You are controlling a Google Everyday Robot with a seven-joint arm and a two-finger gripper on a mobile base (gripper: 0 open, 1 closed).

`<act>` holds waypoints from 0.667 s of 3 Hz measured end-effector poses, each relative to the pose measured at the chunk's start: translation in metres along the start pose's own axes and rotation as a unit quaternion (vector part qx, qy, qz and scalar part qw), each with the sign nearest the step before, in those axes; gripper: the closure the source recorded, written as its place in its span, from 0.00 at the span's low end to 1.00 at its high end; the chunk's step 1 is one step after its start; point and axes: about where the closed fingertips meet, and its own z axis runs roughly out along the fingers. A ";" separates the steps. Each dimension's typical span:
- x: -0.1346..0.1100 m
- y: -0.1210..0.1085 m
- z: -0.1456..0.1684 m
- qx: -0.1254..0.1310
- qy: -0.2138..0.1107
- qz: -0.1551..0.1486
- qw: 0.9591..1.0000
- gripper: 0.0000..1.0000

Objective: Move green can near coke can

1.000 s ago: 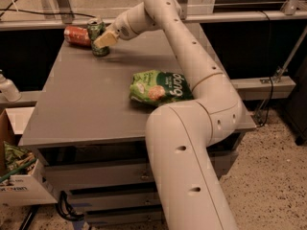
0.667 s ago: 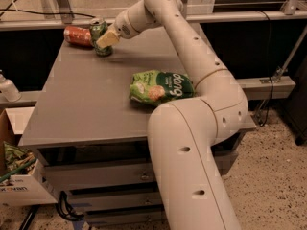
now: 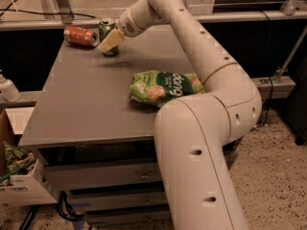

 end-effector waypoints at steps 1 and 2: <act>0.004 0.005 -0.001 -0.003 0.007 0.005 1.000 0.00; 0.007 0.001 -0.013 0.010 0.009 0.008 1.000 0.00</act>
Offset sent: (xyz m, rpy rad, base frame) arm -0.0149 -0.0359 0.0146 -0.0121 -0.0178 -0.0699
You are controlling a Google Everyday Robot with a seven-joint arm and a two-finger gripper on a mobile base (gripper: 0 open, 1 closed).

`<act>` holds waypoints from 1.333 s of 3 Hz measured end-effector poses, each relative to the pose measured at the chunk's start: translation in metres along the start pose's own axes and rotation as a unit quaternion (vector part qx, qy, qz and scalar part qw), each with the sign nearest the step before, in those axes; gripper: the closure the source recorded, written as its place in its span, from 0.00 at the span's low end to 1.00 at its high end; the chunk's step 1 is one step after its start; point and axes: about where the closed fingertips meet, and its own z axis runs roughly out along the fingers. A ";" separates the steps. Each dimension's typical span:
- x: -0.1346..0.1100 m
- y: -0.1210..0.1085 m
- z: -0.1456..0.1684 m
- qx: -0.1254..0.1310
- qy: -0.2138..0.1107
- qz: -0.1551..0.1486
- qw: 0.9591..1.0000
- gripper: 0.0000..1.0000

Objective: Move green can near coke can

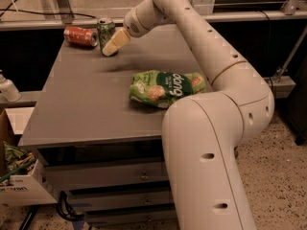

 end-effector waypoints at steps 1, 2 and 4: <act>0.005 -0.013 -0.028 0.031 -0.015 0.006 0.999 0.00; 0.015 -0.024 -0.054 0.056 -0.030 0.011 0.998 0.00; 0.045 -0.038 -0.099 0.077 -0.062 0.015 0.995 0.00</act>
Offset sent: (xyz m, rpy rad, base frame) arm -0.0091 -0.1007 0.0358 0.0888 -0.1214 -0.1608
